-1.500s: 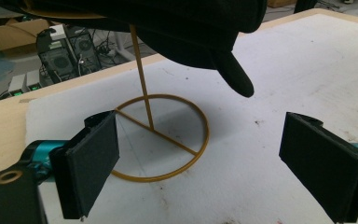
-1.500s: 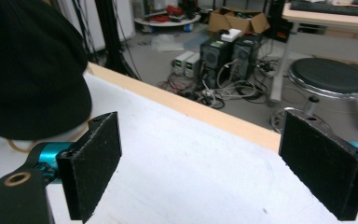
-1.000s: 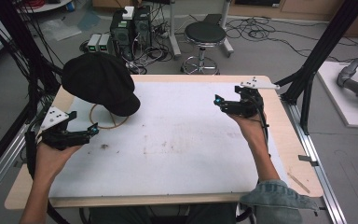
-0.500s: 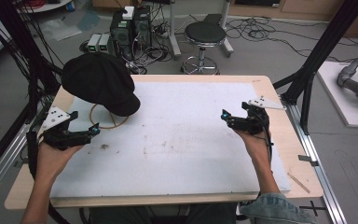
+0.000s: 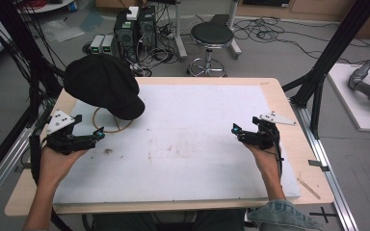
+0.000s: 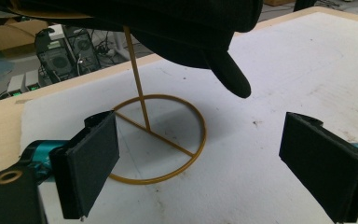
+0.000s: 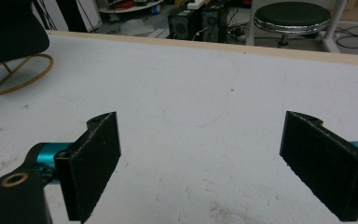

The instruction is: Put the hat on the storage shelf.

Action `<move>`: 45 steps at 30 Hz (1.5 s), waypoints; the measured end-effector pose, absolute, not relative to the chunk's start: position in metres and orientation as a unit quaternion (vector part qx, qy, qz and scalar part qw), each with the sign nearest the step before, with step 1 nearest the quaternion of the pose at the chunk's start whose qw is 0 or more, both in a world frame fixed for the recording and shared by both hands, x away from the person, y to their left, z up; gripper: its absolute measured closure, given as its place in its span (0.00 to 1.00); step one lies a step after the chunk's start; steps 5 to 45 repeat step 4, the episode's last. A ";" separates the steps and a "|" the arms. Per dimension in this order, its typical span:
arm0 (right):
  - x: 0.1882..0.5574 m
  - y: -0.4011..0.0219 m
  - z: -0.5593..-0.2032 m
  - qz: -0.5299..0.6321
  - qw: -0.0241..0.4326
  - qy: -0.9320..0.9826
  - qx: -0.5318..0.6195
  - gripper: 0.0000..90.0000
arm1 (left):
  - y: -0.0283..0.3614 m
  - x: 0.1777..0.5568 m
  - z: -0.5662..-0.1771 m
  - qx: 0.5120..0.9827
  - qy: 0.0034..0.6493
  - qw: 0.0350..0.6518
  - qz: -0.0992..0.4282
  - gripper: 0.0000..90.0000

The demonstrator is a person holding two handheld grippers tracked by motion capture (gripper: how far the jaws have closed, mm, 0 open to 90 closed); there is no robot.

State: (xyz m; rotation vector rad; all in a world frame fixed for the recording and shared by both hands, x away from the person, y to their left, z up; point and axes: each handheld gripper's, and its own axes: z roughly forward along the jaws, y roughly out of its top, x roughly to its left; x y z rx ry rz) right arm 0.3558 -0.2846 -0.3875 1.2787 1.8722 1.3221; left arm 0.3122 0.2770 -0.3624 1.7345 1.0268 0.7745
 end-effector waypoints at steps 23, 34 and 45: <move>0.355 -0.283 -0.388 0.486 0.255 0.691 0.470 0.14 | 0.277 0.312 -0.362 0.710 0.418 0.470 0.317 0.13; 0.355 -0.283 -0.388 0.486 0.255 0.691 0.470 0.14 | 0.277 0.312 -0.362 0.710 0.418 0.470 0.317 0.13; 0.355 -0.283 -0.388 0.486 0.255 0.691 0.470 0.14 | 0.277 0.312 -0.362 0.710 0.418 0.470 0.317 0.13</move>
